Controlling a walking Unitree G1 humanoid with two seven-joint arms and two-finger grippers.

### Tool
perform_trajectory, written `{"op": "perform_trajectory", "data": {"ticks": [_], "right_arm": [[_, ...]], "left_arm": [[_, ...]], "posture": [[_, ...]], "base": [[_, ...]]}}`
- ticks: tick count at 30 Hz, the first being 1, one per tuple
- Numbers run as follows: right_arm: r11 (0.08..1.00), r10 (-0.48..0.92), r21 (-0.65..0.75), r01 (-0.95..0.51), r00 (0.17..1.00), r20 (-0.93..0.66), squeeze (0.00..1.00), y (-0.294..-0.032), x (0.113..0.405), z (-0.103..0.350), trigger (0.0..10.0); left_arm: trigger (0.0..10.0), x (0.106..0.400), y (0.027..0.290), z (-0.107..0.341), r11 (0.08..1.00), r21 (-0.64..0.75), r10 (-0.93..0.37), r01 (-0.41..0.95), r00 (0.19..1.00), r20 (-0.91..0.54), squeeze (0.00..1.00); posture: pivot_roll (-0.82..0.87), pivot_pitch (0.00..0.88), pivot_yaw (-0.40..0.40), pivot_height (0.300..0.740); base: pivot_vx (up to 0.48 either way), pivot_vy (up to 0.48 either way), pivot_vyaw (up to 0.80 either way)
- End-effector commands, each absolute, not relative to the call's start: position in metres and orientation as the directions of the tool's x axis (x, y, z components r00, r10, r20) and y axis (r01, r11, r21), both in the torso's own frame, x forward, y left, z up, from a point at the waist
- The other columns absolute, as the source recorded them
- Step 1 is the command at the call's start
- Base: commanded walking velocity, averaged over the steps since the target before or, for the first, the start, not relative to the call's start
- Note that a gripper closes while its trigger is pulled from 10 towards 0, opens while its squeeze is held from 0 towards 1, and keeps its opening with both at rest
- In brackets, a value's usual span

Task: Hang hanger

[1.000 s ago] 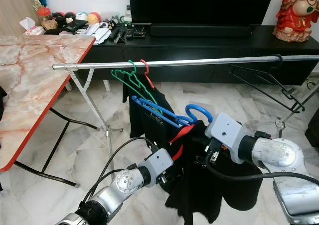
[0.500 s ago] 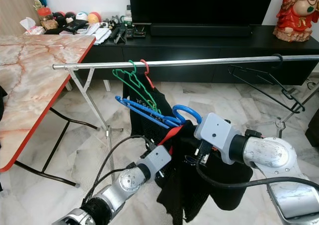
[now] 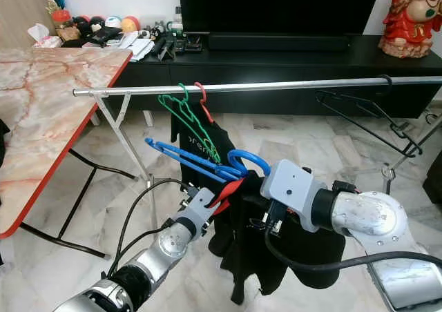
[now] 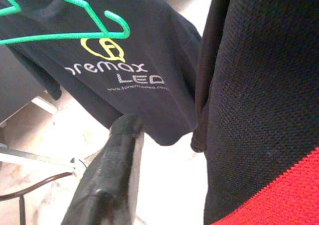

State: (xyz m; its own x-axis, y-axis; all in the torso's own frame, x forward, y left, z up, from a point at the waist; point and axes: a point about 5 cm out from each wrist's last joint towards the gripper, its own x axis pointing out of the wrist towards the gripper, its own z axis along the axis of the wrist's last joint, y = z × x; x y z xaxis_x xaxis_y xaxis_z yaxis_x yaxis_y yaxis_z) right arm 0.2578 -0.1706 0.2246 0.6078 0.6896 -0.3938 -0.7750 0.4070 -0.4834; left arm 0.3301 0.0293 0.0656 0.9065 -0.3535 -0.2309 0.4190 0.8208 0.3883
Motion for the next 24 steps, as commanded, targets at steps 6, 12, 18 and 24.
{"op": "perform_trajectory", "data": {"ticks": [6,12,18,24], "right_arm": [[0.387,0.700,-0.518,-0.763,0.609,-0.373,0.00,-0.166,0.256,0.234,0.0],[0.392,0.691,-0.517,-0.761,0.614,-0.381,0.00,-0.167,0.258,0.232,0.0],[0.417,0.671,-0.521,-0.745,0.639,-0.377,0.00,-0.172,0.262,0.231,0.0],[0.439,0.653,-0.525,-0.729,0.660,-0.371,0.00,-0.175,0.265,0.231,0.0]], "left_arm": [[0.0,0.331,0.025,0.069,0.836,0.328,-0.384,0.440,0.896,-0.223,0.00],[0.0,0.331,0.025,0.069,0.826,0.325,-0.409,0.460,0.887,-0.215,0.00],[0.0,0.329,0.024,0.069,0.820,0.313,-0.429,0.479,0.877,-0.218,0.00],[0.0,0.328,0.026,0.067,0.818,0.318,-0.425,0.479,0.876,-0.226,0.00]], "posture": [[-0.16,0.122,0.015,0.740],[-0.15,0.127,0.017,0.740],[-0.15,0.126,0.021,0.740],[-0.14,0.128,0.024,0.740]], "base": [[0.000,0.000,0.00],[0.000,0.000,0.00],[0.000,0.000,0.00],[0.000,0.000,0.00]]}}
